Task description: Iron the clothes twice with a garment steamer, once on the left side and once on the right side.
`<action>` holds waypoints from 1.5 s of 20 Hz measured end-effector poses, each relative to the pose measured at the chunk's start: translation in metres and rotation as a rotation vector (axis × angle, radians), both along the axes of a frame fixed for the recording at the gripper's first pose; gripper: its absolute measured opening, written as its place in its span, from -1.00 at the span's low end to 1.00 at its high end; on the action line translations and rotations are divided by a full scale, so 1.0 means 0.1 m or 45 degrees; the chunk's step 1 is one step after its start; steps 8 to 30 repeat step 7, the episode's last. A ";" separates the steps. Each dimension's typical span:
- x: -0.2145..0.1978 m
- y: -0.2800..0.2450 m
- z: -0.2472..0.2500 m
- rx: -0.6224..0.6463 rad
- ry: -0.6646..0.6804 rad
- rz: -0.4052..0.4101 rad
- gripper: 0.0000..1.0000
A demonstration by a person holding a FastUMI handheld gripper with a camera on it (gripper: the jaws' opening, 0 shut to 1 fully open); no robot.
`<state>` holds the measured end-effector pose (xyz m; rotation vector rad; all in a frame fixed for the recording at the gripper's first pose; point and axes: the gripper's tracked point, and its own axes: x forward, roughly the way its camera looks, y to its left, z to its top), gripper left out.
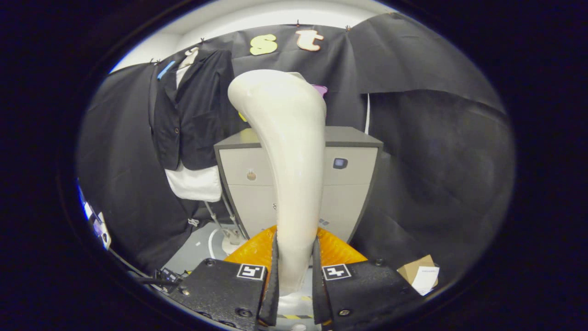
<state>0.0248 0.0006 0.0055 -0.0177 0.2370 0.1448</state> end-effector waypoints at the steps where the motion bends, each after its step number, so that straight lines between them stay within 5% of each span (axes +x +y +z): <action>1: -0.04 -0.07 -0.05 0.013 0.007 0.002 -0.36; 30: -0.22 -0.36 -0.18 0.053 0.001 0.012 -0.36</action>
